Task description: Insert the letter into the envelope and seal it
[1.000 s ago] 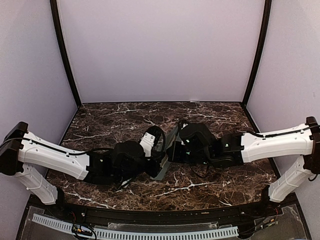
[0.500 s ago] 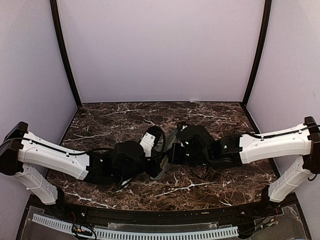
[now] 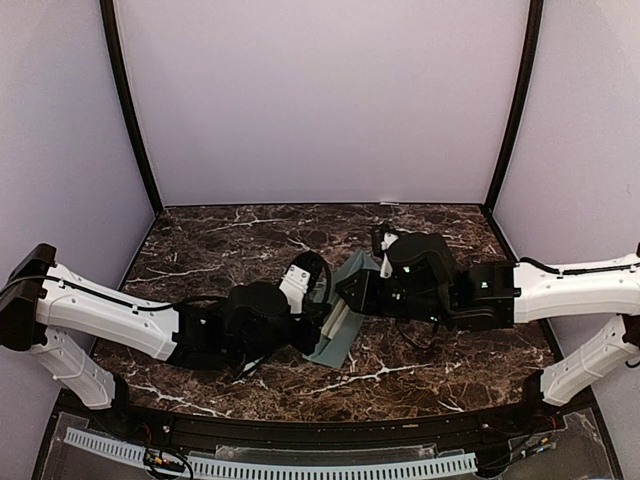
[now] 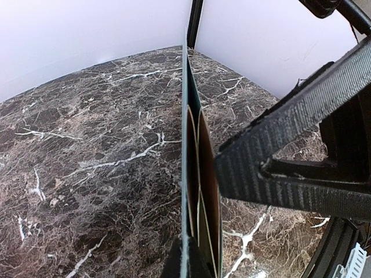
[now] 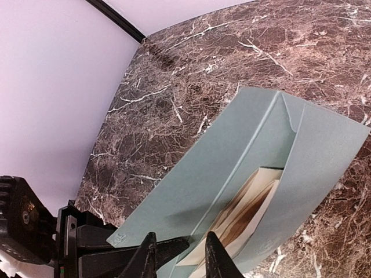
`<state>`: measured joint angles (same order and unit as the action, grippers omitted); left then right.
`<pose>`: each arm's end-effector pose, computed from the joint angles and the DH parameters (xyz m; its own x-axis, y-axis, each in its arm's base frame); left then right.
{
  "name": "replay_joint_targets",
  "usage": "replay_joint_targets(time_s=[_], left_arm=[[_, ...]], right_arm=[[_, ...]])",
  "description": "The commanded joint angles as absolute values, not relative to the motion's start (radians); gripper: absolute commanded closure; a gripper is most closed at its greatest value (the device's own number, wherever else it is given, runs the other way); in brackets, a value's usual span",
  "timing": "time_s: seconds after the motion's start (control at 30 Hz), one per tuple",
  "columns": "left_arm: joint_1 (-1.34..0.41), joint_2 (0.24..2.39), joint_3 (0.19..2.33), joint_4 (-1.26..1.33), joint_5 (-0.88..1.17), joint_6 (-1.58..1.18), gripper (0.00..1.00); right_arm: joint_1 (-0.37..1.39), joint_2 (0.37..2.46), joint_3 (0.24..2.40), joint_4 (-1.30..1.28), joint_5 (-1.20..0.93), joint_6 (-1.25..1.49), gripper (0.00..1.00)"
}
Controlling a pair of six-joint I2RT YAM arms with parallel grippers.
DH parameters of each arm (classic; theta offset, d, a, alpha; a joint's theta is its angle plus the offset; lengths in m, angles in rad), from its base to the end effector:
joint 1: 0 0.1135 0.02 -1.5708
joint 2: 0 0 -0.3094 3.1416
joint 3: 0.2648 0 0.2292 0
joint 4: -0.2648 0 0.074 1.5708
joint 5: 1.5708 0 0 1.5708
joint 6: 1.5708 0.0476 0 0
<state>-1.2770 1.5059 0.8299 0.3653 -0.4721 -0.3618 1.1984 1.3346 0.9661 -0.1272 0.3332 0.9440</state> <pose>0.1136 -0.3008 0.2951 -0.3401 0.0357 -0.9397 0.6487 0.7324 -0.2070 0.1165 0.2554 0.3340 -0.7296 0.2357 -0.6419 -0.3147 0.7177 0.6212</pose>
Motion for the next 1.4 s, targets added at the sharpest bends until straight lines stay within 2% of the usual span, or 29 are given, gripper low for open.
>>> replay_joint_targets(time_s=[0.0,0.4,0.67,0.83,1.1,1.37], left_arm=[[-1.278,1.51,0.854,0.377,-0.485,-0.354,1.0],[-1.278,1.521,0.862,0.373,-0.504,-0.351,1.0],[-1.278,1.524,0.865,0.372,-0.495,-0.347,1.0],[-1.278,1.538,0.875,0.366,-0.496,-0.345,1.0],[-1.278,1.544,0.878,0.365,-0.501,-0.344,1.0],[-1.278,1.536,0.873,0.366,-0.505,-0.345,1.0]], right_arm=[[1.199,1.329,0.95,-0.133,0.342,0.96,0.74],[1.22,1.414,0.991,-0.236,0.392,1.021,0.77],[1.22,1.456,1.011,-0.219,0.388,1.013,0.84],[1.223,1.469,1.023,-0.211,0.371,1.002,0.84],[1.224,1.5,1.028,-0.223,0.371,1.002,1.0],[1.227,1.52,1.017,-0.21,0.36,1.001,1.0]])
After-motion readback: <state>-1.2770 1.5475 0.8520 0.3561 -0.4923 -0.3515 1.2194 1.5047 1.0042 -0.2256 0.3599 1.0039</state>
